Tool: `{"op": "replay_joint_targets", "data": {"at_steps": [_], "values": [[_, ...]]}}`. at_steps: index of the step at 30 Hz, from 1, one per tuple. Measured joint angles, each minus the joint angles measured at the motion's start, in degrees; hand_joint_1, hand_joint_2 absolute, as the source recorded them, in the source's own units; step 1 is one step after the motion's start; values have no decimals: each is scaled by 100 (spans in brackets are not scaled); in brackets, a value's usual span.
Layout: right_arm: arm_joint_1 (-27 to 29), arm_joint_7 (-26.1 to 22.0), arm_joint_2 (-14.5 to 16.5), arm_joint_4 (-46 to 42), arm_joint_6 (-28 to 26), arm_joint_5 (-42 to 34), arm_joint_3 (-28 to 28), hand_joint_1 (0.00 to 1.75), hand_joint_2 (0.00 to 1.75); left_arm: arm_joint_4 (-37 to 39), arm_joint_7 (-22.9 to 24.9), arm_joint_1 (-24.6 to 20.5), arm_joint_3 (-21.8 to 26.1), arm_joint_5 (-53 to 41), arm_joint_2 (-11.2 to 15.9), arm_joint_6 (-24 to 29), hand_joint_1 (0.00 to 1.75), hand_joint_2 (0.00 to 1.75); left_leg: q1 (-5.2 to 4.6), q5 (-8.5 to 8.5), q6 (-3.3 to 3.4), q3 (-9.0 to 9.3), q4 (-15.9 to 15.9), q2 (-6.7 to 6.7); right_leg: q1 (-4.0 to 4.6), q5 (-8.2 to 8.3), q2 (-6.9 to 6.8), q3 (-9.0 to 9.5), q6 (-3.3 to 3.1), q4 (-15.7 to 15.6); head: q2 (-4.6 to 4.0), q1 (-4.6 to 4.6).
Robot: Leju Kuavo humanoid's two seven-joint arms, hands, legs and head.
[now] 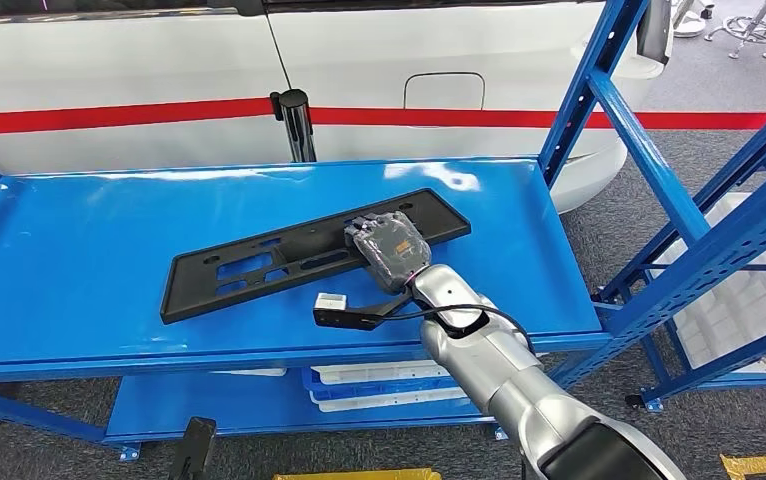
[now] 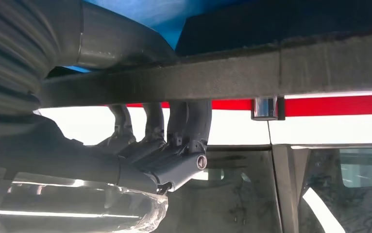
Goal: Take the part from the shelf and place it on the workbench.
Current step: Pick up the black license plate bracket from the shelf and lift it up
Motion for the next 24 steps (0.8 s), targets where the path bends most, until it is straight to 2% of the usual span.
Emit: {"op": "replay_joint_targets", "data": {"at_steps": [3, 7, 10, 12, 15, 21, 24], "values": [[-16, -150, 7, -10, -34, -103, -28, 175, 175, -1, -224, -2, 15, 38, 1, 21, 0, 175, 7, -13, -20, 5, -8, 4, 9, -17, 2, -1, -25, 0, 0, -2], [-7, -520, -15, -123, -155, -357, -174, 175, 175, -3, -1170, -2, 158, 386, -5, 166, 0, 175, 23, -29, -44, 6, -9, 6, 26, -33, 4, -2, -50, 1, 0, 1], [30, -743, -72, -357, -403, -533, -340, 175, 175, -11, -2183, 0, 471, 880, -42, 743, 0, 175, 28, -36, -54, 6, -10, 12, 28, -35, 12, -3, -54, 1, 0, 1], [66, -874, -122, -602, -563, -651, -463, 175, 175, -14, -2642, 17, 726, 1103, -78, 1159, 0, 175, 28, -40, -59, 6, -10, 17, 27, -37, 19, -4, -55, 1, 0, 1], [141, -1080, -233, -1085, -666, -891, -631, 175, 175, -13, -2780, 89, 981, 1136, -99, 1251, 0, 175, 28, -41, -60, 5, -10, 17, 26, -38, 22, -8, -56, 1, 0, 1], [367, -1187, -515, -2207, -641, -1097, -805, 175, 175, -4, -2367, 139, 1158, 1096, -120, 1055, 0, 175, 26, -45, -65, 3, -9, 19, 25, -39, 26, -8, -58, 1, 0, 2], [448, -1188, -600, -2530, -622, -1100, -831, 175, 175, -3, -2310, 143, 1198, 1088, -119, 1039, 0, 175, 25, -45, -65, 4, -9, 20, 24, -39, 29, -7, -58, 1, 0, 1]]}}
